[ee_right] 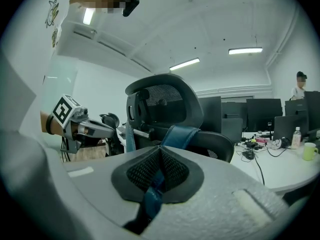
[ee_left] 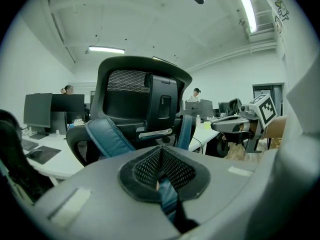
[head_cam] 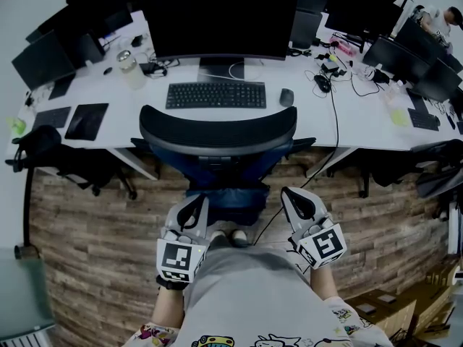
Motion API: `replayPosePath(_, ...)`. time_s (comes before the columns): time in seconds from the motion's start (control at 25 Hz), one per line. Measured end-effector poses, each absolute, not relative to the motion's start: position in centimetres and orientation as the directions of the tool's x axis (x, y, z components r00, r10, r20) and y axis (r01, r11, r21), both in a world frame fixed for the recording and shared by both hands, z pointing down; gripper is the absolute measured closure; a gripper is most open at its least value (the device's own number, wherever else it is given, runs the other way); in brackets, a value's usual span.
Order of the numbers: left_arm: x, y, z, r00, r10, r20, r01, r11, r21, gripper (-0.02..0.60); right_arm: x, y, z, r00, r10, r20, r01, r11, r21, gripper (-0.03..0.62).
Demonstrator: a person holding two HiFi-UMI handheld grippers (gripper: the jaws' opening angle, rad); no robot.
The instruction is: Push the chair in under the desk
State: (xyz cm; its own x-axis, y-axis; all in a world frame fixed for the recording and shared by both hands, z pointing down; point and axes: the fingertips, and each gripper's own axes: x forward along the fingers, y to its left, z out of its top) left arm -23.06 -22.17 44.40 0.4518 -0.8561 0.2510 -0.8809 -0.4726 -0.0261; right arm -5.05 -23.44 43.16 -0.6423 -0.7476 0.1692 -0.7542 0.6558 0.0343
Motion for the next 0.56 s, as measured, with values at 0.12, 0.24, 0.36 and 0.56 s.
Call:
replayPosePath(0.12, -23.04, -22.14, 44.20, 0.454, -0.857, 0.246, -0.880, -0.473, -0.025, 0.571, -4.98, -23.36, 43.13, -0.640, -0.750, 0.167, -0.757, 0.653, 0.030, 0.593)
replayPosePath(0.24, -23.07, -22.13, 44.02, 0.456, -0.858, 0.236, -0.880, -0.474, -0.022, 0.571, -5.08, -23.26, 43.16, -0.642, -0.749, 0.166, -0.756, 0.654, 0.031, 0.592)
replayPosePath(0.36, -23.18, -22.04, 44.18, 0.453, -0.859, 0.237, -0.882, -0.472, -0.023, 0.571, -5.22, -23.25, 43.16, -0.644, -0.748, 0.163, -0.754, 0.656, 0.032, 0.592)
replayPosePath(0.56, -23.43, -21.83, 44.27, 0.453, -0.858, 0.243, -0.880, -0.473, -0.029, 0.571, -5.52, -23.17, 43.28, -0.646, -0.745, 0.166, -0.752, 0.659, 0.030, 0.592)
